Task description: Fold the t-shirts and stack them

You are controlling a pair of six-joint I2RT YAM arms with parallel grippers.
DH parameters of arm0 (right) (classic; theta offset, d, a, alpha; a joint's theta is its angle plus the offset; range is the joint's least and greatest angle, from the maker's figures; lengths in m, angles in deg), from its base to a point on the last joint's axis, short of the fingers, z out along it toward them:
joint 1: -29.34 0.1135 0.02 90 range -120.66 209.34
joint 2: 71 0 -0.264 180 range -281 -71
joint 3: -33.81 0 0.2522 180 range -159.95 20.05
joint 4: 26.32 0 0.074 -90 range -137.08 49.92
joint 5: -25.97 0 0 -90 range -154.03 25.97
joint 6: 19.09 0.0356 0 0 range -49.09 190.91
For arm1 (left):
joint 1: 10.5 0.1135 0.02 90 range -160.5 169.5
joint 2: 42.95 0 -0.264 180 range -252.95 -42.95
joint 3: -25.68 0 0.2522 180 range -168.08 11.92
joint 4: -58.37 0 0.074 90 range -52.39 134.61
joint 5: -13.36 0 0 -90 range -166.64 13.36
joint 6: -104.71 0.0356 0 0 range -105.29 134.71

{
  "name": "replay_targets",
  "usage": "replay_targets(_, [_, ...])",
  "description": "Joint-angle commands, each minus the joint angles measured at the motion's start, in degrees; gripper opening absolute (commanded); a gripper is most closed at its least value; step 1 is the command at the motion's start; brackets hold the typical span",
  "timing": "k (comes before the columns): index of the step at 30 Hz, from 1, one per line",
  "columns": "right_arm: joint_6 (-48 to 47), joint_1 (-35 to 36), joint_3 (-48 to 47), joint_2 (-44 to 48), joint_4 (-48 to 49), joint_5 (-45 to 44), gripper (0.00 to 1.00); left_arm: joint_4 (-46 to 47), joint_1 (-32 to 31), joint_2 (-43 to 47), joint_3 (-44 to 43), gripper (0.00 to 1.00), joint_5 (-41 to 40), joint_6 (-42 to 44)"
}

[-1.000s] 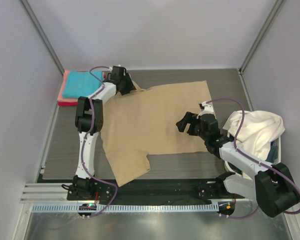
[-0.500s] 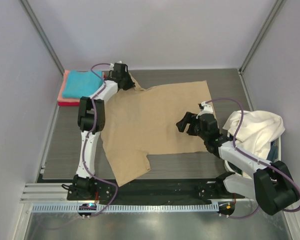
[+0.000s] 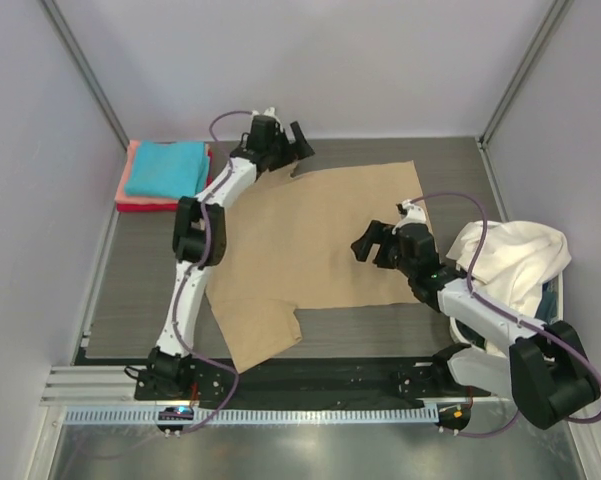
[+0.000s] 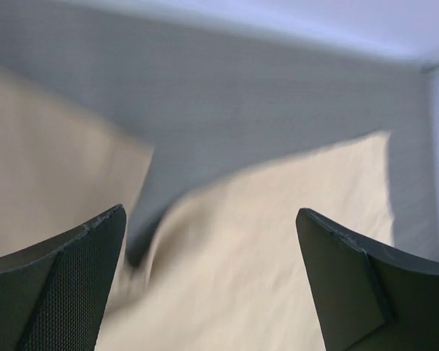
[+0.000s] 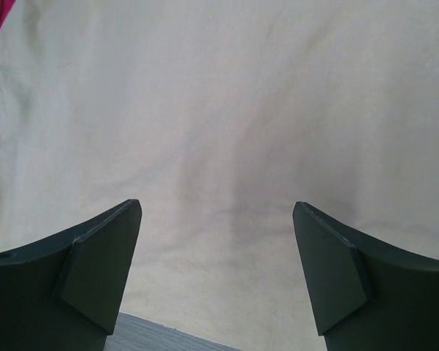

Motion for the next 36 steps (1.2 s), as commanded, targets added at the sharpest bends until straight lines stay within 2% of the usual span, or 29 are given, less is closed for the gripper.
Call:
replay_targets(1, [-0.44,0.2,-3.89,4.64,-3.05,-7.68,0.91,-1.29,-0.6,26.32,19.49,1.0,-8.43,5.4])
replay_targets(4, [-1.32,0.11,-8.54,4.92,-11.21,-14.37,0.91,-9.88,-0.6,37.54,33.48,1.0,-18.03,7.25])
replay_targets(6, [-1.24,0.11,-12.41,3.78,-16.56,-16.66,0.91,-16.37,-0.68,47.3,43.2,1.0,-21.39,6.82])
replay_targets(11, [2.01,0.11,-16.55,4.99,-25.63,-21.85,0.91,-22.46,-4.8,71.7,69.22,1.0,-28.69,1.55])
replay_targets(12, [2.63,0.2,-16.64,5.44,-26.52,-22.63,0.91,-24.48,-5.68,74.29,71.54,0.99,-29.75,0.06])
replay_targets(15, [4.91,0.2,-16.99,6.93,-30.38,-23.79,0.91,-33.53,-11.3,82.72,77.27,0.89,-32.39,-5.21])
replay_targets(17, [5.44,0.2,-16.99,7.81,-31.97,-23.87,0.91,-39.48,-17.45,85.55,80.95,0.88,-32.22,-10.57])
replay_targets(18, [5.62,0.2,-16.99,9.03,-33.55,-24.05,0.91,-41.09,-22.87,88.52,82.19,0.88,-32.74,-13.11])
replay_targets(19, [5.88,0.2,-16.91,9.66,-34.43,-24.14,0.91,-42.85,-26.05,89.6,83.33,0.87,-33.27,-15.57])
replay_targets(20, [5.97,0.2,-16.82,10.44,-35.31,-24.66,0.91,-46.09,-29.04,90.91,85.61,0.87,-33.71,-21.6])
replay_targets(21, [6.32,0.11,-16.82,11.84,-37.06,-24.75,0.91,-47.16,-35.16,92.93,86.93,0.87,-33.63,-24.27])
replay_targets(23, [6.5,0.2,-16.82,13.17,-38.65,-24.84,0.91,-48.84,-41.17,95.14,91.14,0.84,-32.49,-33.38])
replay_targets(24, [6.59,0.2,-16.82,13.79,-40.23,-24.93,0.91,-49.37,-47.2,96.1,92.47,0.83,-32.05,-36.48])
replay_targets(26, [6.67,0.11,-16.99,15.11,-42.25,-25.01,0.91,-50.42,-53.04,98.22,95.63,0.81,-32.48,-45.78])
replay_targets(27, [6.76,0.2,-17.08,15.37,-42.96,-25.02,0.91,-50.77,-58.03,98.57,96.35,0.81,-32.66,-48.79])
replay_targets(30, [6.85,0.11,-16.73,16.16,-44.2,-24.58,0.91,-47.01,-64.12,98.4,100.56,0.79,-32.57,-54.95])
replay_targets(36, [7.12,0.2,-15.76,16.25,-44.29,-23.35,0.91,-41.99,-65.64,92.08,104.61,0.8,-35.2,-56.99])
